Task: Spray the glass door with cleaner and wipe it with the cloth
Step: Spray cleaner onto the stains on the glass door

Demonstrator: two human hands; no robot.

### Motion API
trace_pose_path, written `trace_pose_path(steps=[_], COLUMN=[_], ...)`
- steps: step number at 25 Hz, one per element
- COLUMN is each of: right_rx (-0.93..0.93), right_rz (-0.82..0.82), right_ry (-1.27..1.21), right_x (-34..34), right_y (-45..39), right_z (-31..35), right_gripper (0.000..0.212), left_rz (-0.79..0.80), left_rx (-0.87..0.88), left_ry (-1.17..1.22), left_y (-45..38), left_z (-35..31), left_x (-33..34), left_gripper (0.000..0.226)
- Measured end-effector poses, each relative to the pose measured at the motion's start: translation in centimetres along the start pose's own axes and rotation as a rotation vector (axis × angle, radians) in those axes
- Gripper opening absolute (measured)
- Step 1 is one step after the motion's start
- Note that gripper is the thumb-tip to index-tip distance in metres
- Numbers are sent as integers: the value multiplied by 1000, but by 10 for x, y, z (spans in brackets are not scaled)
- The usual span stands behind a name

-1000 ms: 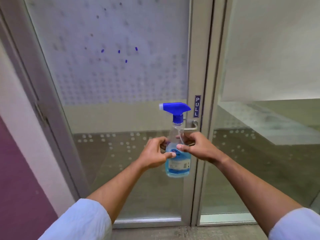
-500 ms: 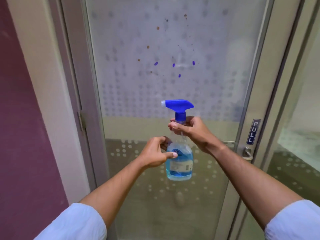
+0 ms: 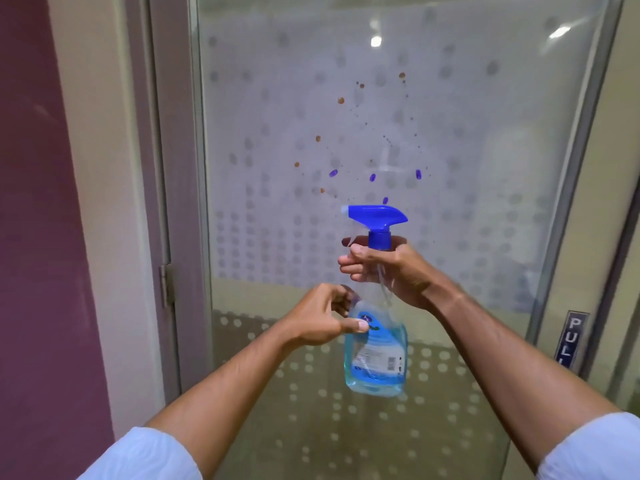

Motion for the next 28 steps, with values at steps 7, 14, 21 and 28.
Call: trace_pose_path(steps=[7, 14, 21, 28], right_rx=[-21, -25, -157, -238], right_rz=[-116, -464, -763, -919], right_ry=[15, 122, 208, 286], right_x=[13, 36, 61, 92], right_y=[-35, -66, -105, -137], right_z=[26, 56, 103, 131], right_gripper=[23, 32, 11, 14], left_rz=[118, -292, -824, -847], left_rx=[23, 340, 662, 655], left_ry=[17, -509, -904, -915], left_y=[-35, -72, -130, -165], left_z=[-3, -20, -42, -31], left_x=[-23, -91, -191, -228], left_gripper=[40, 65, 103, 109])
Point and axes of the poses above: each hand's wrist, its own y-axis away from the middle knuckle, its own x-axis out of the palm, z = x × y, the point moved 3 cm from there along -y, towards the middle knuckle, and after that the axes turned 11 degrees about -z, right-handed, at the moved point
